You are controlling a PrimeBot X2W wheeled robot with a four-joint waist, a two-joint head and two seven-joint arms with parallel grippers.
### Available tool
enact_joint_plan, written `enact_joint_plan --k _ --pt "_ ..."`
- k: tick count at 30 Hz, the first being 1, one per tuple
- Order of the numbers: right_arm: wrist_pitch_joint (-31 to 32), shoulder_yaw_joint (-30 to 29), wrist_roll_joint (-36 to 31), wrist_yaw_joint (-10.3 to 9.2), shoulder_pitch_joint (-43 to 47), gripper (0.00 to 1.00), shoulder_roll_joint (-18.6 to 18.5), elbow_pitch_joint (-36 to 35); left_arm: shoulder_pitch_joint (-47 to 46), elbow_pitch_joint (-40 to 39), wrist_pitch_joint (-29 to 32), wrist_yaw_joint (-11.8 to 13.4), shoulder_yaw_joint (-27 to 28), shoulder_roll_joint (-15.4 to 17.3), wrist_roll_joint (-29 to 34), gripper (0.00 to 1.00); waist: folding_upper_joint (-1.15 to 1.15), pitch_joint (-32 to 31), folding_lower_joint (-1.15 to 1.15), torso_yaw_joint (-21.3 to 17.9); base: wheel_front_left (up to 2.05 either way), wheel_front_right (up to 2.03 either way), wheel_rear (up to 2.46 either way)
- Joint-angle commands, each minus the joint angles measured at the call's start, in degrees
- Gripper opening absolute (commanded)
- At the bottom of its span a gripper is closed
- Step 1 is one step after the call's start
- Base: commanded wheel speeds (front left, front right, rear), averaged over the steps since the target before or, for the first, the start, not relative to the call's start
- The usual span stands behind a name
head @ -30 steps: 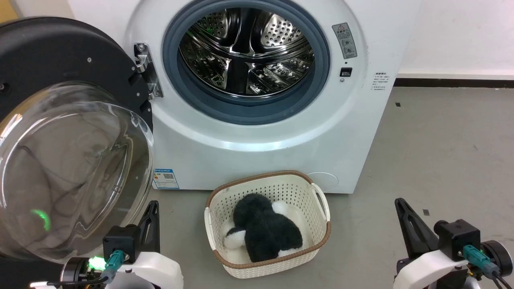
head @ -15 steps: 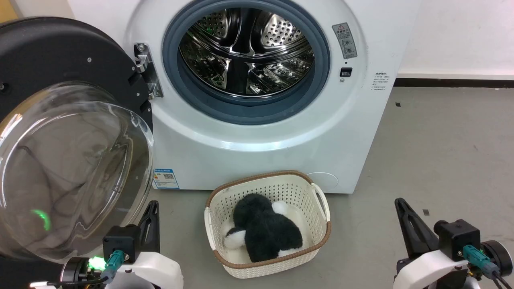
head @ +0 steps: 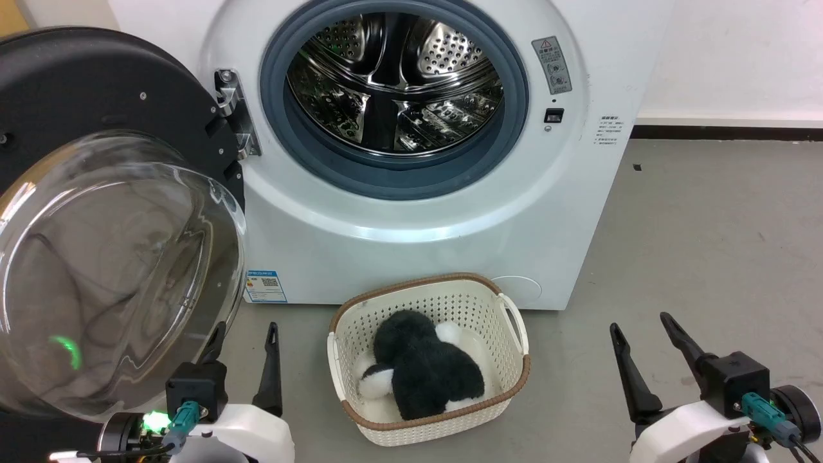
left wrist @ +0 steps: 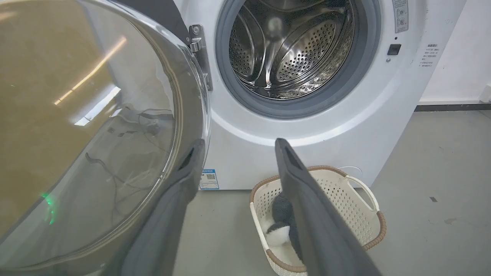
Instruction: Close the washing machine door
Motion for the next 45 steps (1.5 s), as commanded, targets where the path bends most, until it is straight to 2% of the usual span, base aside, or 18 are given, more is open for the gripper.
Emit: enact_joint_plan --k 1,12,21,45 --pt "-0.33 -0.08 0.41 0.00 0.03 1.00 0.02 0.07 0.03 0.01 -0.35 0.15 -0.09 0.00 -0.20 1.00 0.00 0.00 0.00 0.00 0.00 0.00 0.00" --pt "-1.66 -0.15 1.65 0.01 0.00 1.00 0.04 0.22 0.14 -0.05 -1.67 0.80 -0.62 0.02 -0.91 1.00 0.00 0.03 0.00 0.31 0.00 0.00 0.00" --pt "-2.98 0.27 3.14 0.01 0.23 1.00 0.06 0.01 0.40 -0.28 -2.99 1.52 -1.12 0.03 -1.55 1.00 0.00 -0.16 0.00 2.06 0.00 0.00 0.00" --pt "-5.97 2.02 5.06 0.02 0.77 1.00 0.11 1.02 1.89 -0.82 -5.98 2.60 -1.77 0.06 -2.36 1.00 0.00 -1.12 0.00 10.47 0.00 0.00 0.00"
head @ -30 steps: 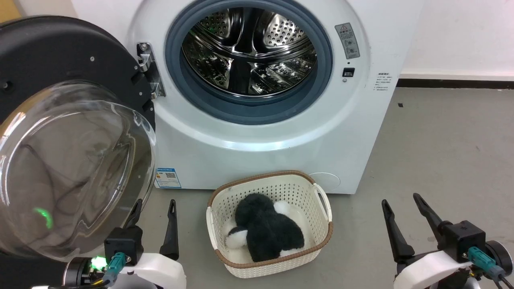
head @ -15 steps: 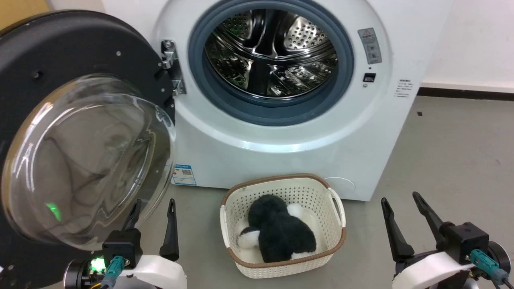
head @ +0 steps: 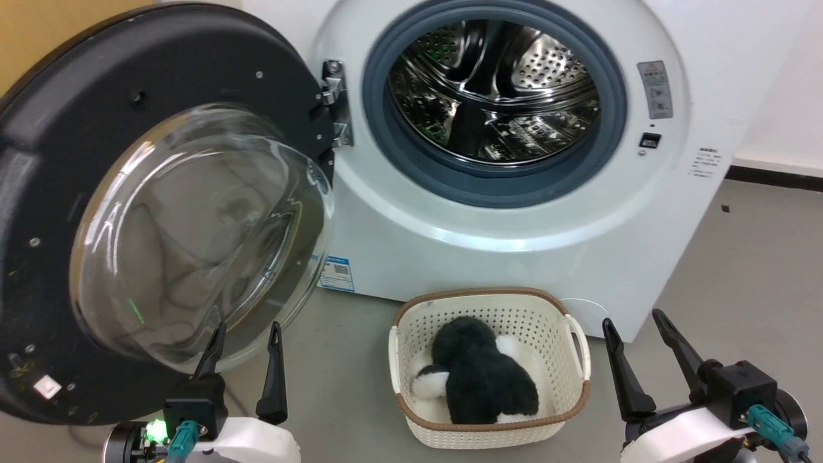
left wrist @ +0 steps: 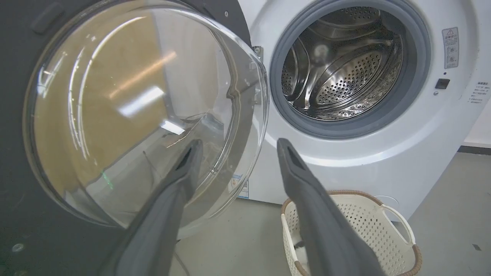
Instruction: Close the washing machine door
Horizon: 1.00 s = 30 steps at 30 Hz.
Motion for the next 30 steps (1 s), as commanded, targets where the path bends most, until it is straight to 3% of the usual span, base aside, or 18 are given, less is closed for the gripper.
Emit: enact_joint_plan --k 1,30 --pt "-0.51 0.20 0.59 0.02 0.62 1.00 0.12 0.17 0.64 -0.34 -0.66 0.34 -0.16 0.06 -0.34 1.00 0.00 -0.10 0.00 0.81 0.00 0.00 0.00" --pt "-3.97 4.64 2.75 0.03 -2.20 1.00 0.18 3.11 2.65 -2.93 -4.13 3.35 -0.53 0.10 -2.23 1.00 0.00 0.68 0.00 9.04 0.00 0.00 0.00"
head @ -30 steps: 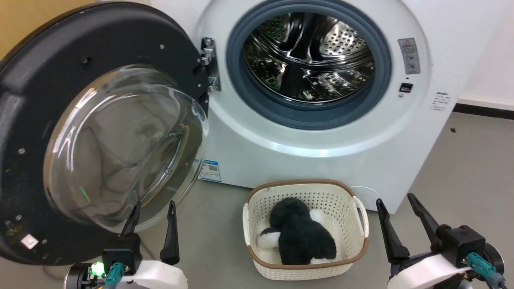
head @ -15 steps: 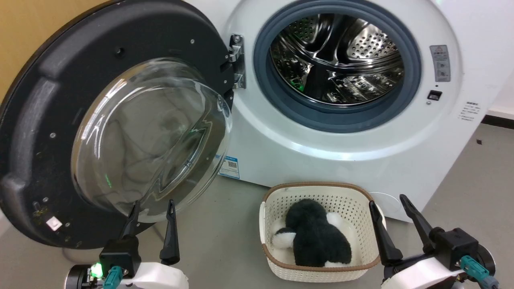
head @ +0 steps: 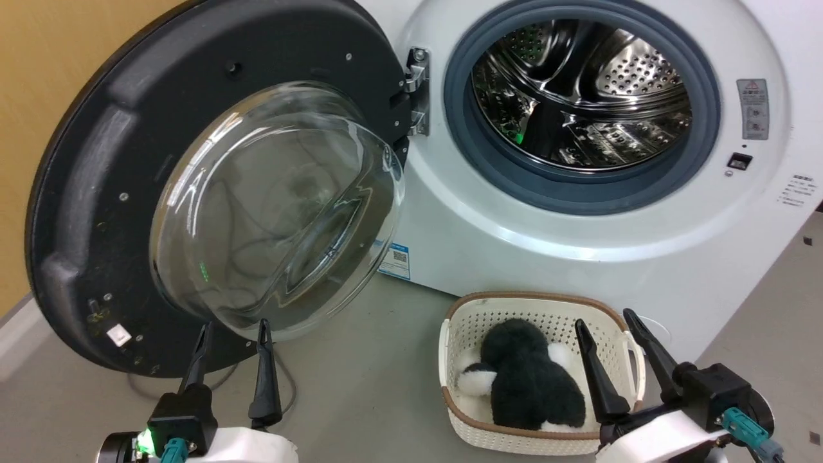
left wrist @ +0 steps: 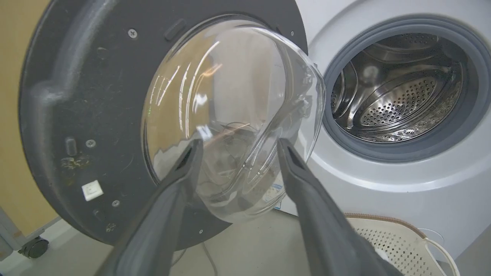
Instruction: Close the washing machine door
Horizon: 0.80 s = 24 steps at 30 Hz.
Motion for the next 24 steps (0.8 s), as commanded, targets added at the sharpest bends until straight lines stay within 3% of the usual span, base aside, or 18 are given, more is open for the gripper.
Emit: enact_joint_plan --k 1,24 --pt "-0.65 0.44 0.44 0.03 -1.21 1.00 0.17 0.42 1.04 -0.51 -0.59 0.46 0.09 0.09 -0.33 1.00 0.00 0.06 0.00 0.59 0.00 0.00 0.00" --pt "-3.41 3.94 2.45 0.04 -3.29 1.00 0.22 2.76 3.12 -2.89 -3.34 3.17 0.03 0.12 -2.02 1.00 0.00 0.37 0.00 6.32 0.00 0.00 0.00"
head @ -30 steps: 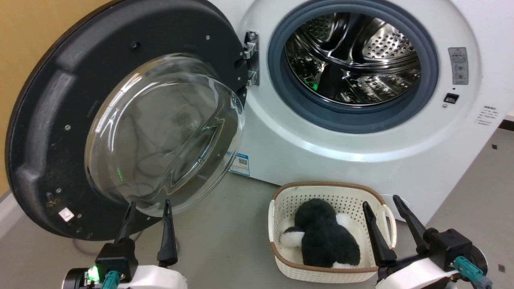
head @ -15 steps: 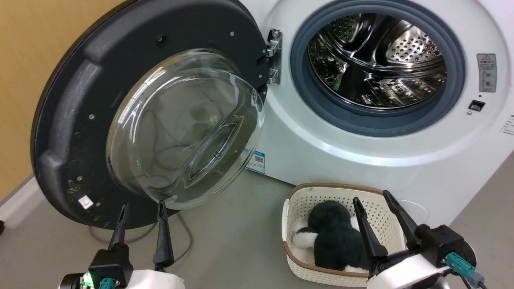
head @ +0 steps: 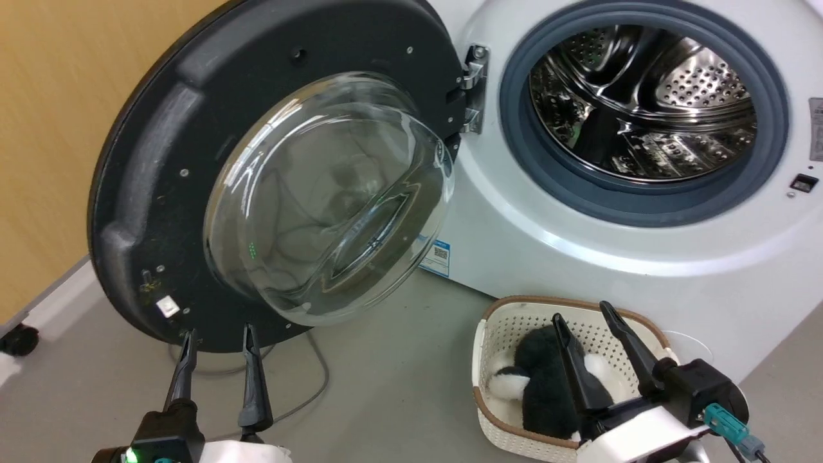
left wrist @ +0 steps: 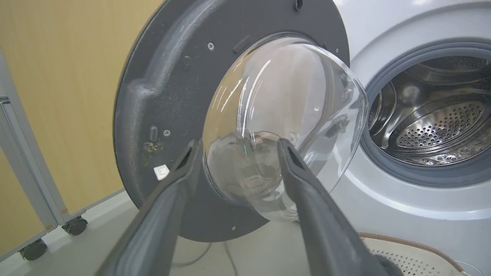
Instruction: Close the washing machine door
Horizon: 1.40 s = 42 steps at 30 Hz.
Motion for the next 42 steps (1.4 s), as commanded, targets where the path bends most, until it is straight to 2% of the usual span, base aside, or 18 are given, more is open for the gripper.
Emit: enact_joint_plan --k 1,22,23,24,25,33,38,42 --pt "-0.75 0.47 0.91 0.04 -1.17 1.00 0.19 0.37 1.12 -0.57 -0.67 0.49 0.02 0.11 -0.40 1.00 0.00 0.10 0.00 0.68 0.00 0.00 0.00" --pt "-3.16 3.30 3.07 0.05 -2.27 1.00 0.07 1.96 2.95 -1.78 -3.08 2.66 -0.37 0.14 -1.82 1.00 0.00 0.44 0.00 5.74 0.00 0.00 0.00" --pt "-3.16 3.32 3.05 0.05 -2.27 1.00 0.07 1.97 2.93 -1.69 -3.08 2.61 -0.38 0.14 -1.90 0.78 0.00 0.45 0.00 5.75 0.00 0.00 0.00" --pt "-3.16 3.34 3.04 0.05 -2.28 1.00 0.07 1.97 2.92 -1.66 -3.08 2.58 -0.36 0.14 -1.98 0.36 0.00 0.45 0.00 5.75 0.00 0.00 0.00" --pt "-3.16 3.33 3.04 0.05 -2.28 1.00 0.07 1.96 2.93 -1.64 -3.08 2.51 -0.34 0.14 -2.08 0.00 0.00 0.45 0.00 5.75 0.00 0.00 0.00" --pt "-3.16 2.90 2.83 0.05 -2.04 1.00 0.08 1.62 1.71 -5.16 -3.08 2.36 2.15 0.14 -5.21 0.00 0.00 0.94 0.00 5.77 0.00 0.00 0.00" --pt "-3.16 2.05 2.13 0.05 -1.73 1.00 -0.31 0.82 -3.03 -5.51 -3.08 -1.33 9.18 2.16 -8.49 0.00 0.00 2.44 0.00 5.70 0.00 0.00 0.00" --pt "-3.16 0.37 1.48 0.05 -1.10 1.00 -0.71 -0.36 -9.69 -0.14 -1.88 -4.36 15.66 4.98 -16.66 0.00 0.00 4.39 0.00 5.76 0.00 0.00 0.00"
